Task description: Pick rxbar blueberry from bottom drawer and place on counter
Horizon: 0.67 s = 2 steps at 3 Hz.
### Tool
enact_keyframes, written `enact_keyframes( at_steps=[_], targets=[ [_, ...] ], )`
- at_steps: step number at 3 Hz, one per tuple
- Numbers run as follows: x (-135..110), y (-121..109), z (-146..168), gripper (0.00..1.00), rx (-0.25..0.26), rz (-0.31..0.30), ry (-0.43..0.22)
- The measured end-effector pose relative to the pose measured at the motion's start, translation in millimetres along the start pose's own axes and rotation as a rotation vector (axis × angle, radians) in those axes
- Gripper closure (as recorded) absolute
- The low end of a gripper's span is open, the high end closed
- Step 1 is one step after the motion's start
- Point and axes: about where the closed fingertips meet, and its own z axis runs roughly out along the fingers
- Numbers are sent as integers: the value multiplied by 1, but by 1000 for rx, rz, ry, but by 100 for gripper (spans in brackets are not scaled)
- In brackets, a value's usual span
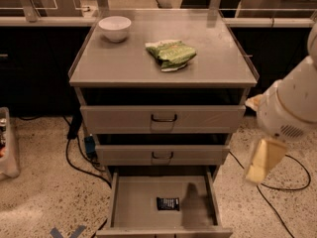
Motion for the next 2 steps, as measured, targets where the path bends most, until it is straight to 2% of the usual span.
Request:
enact_keyframes(
  at_steps=[1,2],
  targets=[
    [4,22,50,0,-37,-10,3],
    [4,22,50,0,-37,-10,3]
  ],
)
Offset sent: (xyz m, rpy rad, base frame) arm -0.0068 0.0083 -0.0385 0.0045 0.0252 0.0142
